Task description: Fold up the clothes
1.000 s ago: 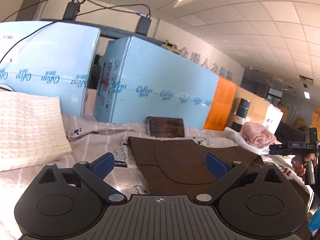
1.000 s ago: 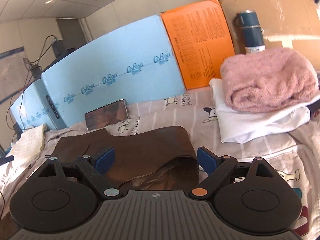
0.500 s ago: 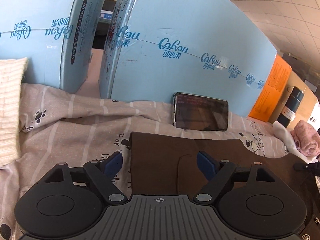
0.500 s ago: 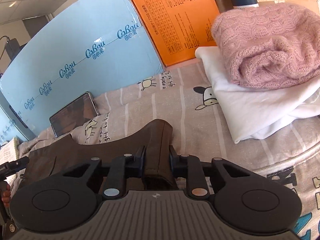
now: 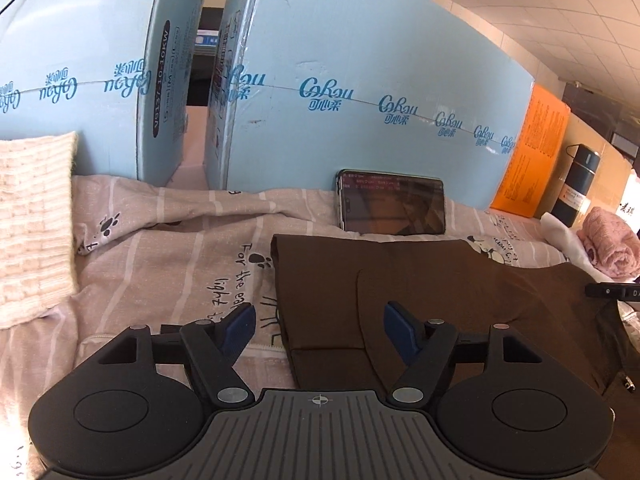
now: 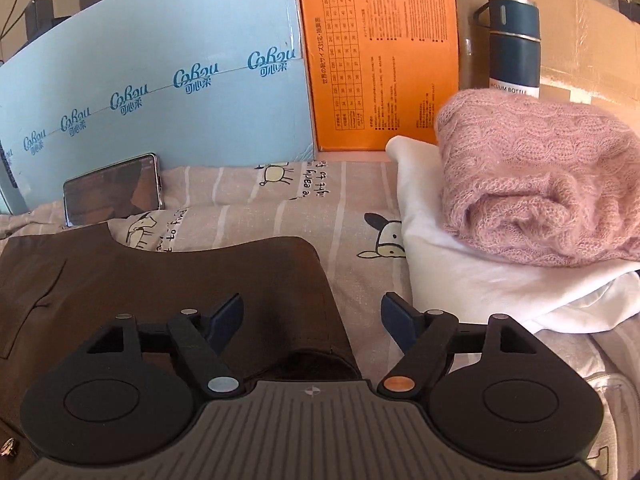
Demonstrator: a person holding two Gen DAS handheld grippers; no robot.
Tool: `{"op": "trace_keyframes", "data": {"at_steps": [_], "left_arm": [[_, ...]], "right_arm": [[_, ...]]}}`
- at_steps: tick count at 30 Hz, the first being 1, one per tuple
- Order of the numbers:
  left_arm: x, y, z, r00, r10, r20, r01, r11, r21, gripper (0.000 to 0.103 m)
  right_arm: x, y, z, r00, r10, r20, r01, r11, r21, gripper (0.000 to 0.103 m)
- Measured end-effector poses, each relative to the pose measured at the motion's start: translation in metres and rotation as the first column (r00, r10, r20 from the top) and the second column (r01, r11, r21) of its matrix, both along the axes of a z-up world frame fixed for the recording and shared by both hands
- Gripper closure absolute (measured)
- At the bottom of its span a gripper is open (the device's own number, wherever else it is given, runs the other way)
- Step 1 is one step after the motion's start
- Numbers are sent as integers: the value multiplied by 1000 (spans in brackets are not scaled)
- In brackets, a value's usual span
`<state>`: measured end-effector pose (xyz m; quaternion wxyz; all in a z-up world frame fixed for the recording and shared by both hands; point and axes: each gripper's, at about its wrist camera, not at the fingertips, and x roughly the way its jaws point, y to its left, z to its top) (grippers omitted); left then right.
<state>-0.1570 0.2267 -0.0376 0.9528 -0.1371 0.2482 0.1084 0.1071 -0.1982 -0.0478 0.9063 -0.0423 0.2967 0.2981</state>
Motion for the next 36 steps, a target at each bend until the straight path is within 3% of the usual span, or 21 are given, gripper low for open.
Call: {"op": "trace_keyframes", "data": {"at_steps": [1,3,5,10,13,18,22,23,25,30,32,36], "left_arm": [[-11,-2,3,1000,3,13,-3,1000,6,30],[-34,-12,8,999,9,39,-10,999,34,15],[-48,-26,10,999,-12,44,9,997,72,13],[-74,-65,2,990,-141,-3,139,976,166,8],[-83,-77,-7,985,-163,-56,170,965,199,7],[-85,-86,-15,976,-202,-84,215,960,181,6],[-84,-95,-19,961,-261,-93,274,947,169,8],[-85,-99,-20,960,-266,-87,278,942,190,10],[-86,-103,-19,957,-282,-72,291,936,200,27],[-89,-108,-19,955,-288,-70,296,930,217,83],[-91,-109,-18,960,-272,-61,278,934,225,91],[-90,-122,-11,958,-286,-19,278,912,301,97]], "right_arm": [[-9,-2,6,1000,1,28,-1,1000,-6,26],[-28,-7,18,997,30,69,-30,1000,2,23],[-46,-10,29,992,89,88,-93,995,42,19],[-84,1,33,959,280,-40,-270,949,161,18],[-106,11,20,935,342,-91,-325,932,162,18],[-125,23,1,931,350,-107,-338,934,113,18],[-124,21,-12,932,326,-157,-314,945,95,24],[-125,19,-13,933,325,-156,-313,945,99,27],[-129,15,-15,935,323,-147,-309,945,111,37],[-136,11,-20,944,310,-113,-302,950,82,64],[-143,9,-21,948,309,-74,-306,951,48,78],[-156,5,-23,954,299,7,-299,954,-22,79]]}}
